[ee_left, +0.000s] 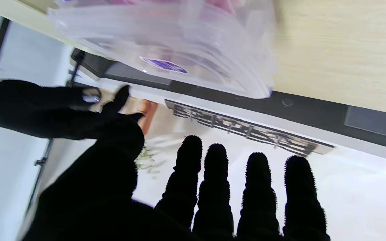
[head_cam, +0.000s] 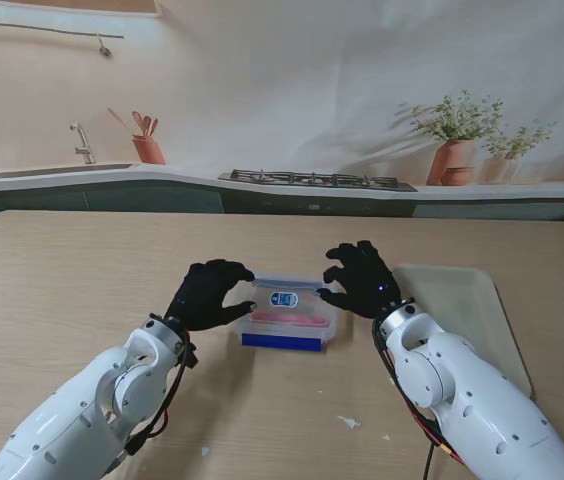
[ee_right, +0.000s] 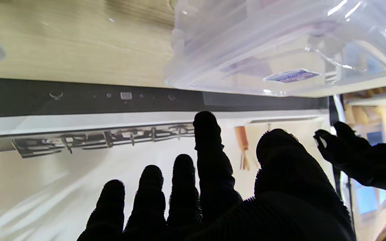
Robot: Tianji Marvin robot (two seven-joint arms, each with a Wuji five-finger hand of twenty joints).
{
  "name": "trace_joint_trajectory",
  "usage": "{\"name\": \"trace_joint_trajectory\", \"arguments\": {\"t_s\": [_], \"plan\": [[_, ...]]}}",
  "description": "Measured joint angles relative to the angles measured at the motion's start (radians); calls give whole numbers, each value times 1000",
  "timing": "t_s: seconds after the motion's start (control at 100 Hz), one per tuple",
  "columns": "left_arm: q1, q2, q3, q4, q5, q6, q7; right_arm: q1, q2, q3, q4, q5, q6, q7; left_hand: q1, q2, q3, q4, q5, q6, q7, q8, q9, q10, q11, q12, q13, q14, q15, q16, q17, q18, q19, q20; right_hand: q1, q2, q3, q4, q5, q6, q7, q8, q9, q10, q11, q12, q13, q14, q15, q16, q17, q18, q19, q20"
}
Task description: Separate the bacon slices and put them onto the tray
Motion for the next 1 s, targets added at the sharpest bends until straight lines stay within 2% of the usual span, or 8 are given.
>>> {"name": "trace_joint_trajectory", "arguments": {"t_s": [0.06,0.21,0.25,0.37,0.45,0.51,0.72,1.0], "plan": [[9,-6,-19,-5,-21,25,-1,-11,0,11,-4,-1,0,8,0,6,-33,0,42,21,-2,0,36,20,10,36,12,24,13,35,-1,22,0,0,-12,0,0,0,22,5,15,3,0,0,10,4,0,0,1,0,0,0,0,0],[27,-11,-51,-22,-69,84,-14,-34,0,32,-10,-2,4,5,0,19,-118,0,238,55,-3,0,207,74,19,99,127,85,55,86,-3,42,1,12,-22,15,0,0,93,19,22,19,14,6,30,6,0,0,12,2,0,0,0,0],[30,-13,-59,-29,-98,118,-35,-41,0,41,-13,-4,4,3,0,19,-118,0,295,65,-6,0,260,95,19,100,155,118,66,89,-5,62,1,12,-24,27,9,0,105,27,27,24,23,10,30,6,0,0,13,2,0,0,0,0],[35,-14,-81,-43,-230,179,-145,-61,-1,58,-19,17,17,-3,2,28,-162,0,403,81,-72,-12,337,121,9,104,205,152,76,111,-9,75,-14,13,-27,42,-14,0,130,40,31,26,33,11,30,6,0,0,16,4,0,0,0,0],[34,-15,-81,-40,-259,191,-149,-70,-3,63,-19,53,23,-7,2,28,-167,0,445,94,-126,-34,352,134,-4,100,227,164,72,112,-9,84,-22,23,-31,79,-69,0,142,52,25,38,43,15,31,6,0,3,24,4,0,0,0,0],[31,-16,-76,-33,-272,200,-143,-76,-5,71,-19,53,24,-6,3,29,-177,0,459,96,-145,-47,357,134,-8,98,227,172,72,112,-9,84,-22,24,-32,92,-117,0,142,54,8,48,43,16,31,6,0,9,24,6,0,0,0,0],[10,-17,-46,-7,-296,208,-166,-92,-5,86,-27,54,47,20,3,29,-188,0,470,97,-200,-72,358,134,-35,85,227,172,72,112,-9,85,-47,24,-32,103,-120,0,142,65,-1,49,43,24,31,6,0,10,24,6,0,0,0,0],[0,-17,-32,6,-304,208,-180,-80,1,62,-20,86,71,83,4,30,-188,0,470,112,-212,-81,356,140,-41,72,227,172,72,112,-9,85,-60,24,-19,202,-118,0,166,66,-16,49,66,26,36,14,0,10,23,6,0,0,0,-2]]}}
